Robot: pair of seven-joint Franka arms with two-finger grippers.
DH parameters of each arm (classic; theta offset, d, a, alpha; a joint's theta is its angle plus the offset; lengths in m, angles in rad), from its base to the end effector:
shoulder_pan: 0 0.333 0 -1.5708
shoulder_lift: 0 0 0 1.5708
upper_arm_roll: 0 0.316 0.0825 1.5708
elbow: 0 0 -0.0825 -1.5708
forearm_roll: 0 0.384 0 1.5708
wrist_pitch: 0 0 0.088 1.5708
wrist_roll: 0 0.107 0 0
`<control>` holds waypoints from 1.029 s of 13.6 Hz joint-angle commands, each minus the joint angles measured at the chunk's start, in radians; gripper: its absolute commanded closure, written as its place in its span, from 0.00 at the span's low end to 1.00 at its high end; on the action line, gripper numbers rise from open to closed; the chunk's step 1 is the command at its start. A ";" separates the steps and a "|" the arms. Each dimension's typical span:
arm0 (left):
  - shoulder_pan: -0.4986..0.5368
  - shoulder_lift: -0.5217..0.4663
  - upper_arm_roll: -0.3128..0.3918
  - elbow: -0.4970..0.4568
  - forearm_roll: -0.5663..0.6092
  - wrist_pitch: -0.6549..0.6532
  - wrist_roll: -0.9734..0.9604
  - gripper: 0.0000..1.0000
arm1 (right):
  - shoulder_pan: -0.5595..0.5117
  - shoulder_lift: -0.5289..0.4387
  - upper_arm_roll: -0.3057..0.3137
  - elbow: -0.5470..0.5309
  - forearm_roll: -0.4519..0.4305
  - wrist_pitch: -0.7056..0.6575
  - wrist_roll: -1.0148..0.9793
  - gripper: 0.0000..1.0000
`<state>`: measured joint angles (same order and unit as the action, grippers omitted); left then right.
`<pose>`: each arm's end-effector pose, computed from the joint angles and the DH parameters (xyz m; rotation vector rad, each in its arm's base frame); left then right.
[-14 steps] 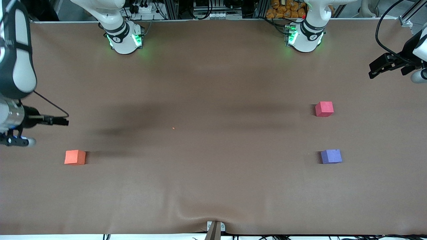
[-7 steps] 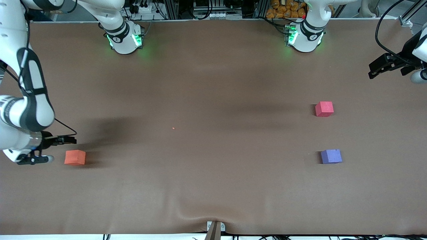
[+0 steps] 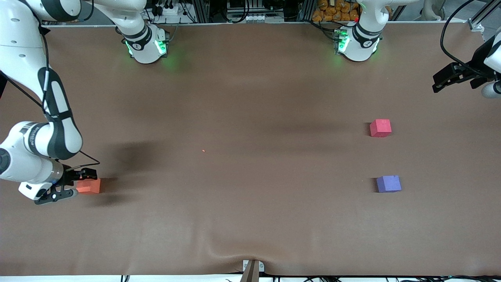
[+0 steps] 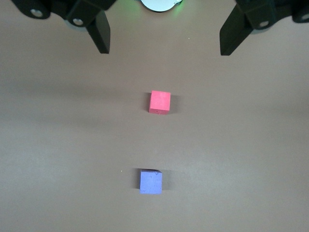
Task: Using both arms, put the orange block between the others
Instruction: 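Close the right gripper on the orange cube and lift it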
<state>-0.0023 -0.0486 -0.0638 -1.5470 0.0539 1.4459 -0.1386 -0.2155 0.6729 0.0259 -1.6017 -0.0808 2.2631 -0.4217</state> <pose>0.5256 -0.0294 0.6514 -3.0766 -0.1200 0.0716 0.6811 -0.1353 0.2353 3.0711 0.4304 -0.0377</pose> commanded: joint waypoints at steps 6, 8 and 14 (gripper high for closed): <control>0.007 0.007 -0.007 0.016 0.009 -0.010 0.011 0.00 | -0.042 0.122 0.002 0.029 -0.002 0.082 0.013 0.39; 0.005 0.013 -0.005 0.018 0.009 -0.010 0.011 0.00 | -0.033 0.120 0.003 0.031 0.003 0.075 0.053 1.00; 0.001 0.015 -0.007 0.016 0.009 -0.010 0.011 0.00 | 0.034 0.059 0.136 0.074 0.006 -0.043 0.060 1.00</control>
<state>-0.0029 -0.0418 -0.0647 -1.5470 0.0539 1.4459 -0.1386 -0.2050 0.7603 0.0971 -1.5471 -0.0844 2.2768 -0.3827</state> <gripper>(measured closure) 0.000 0.383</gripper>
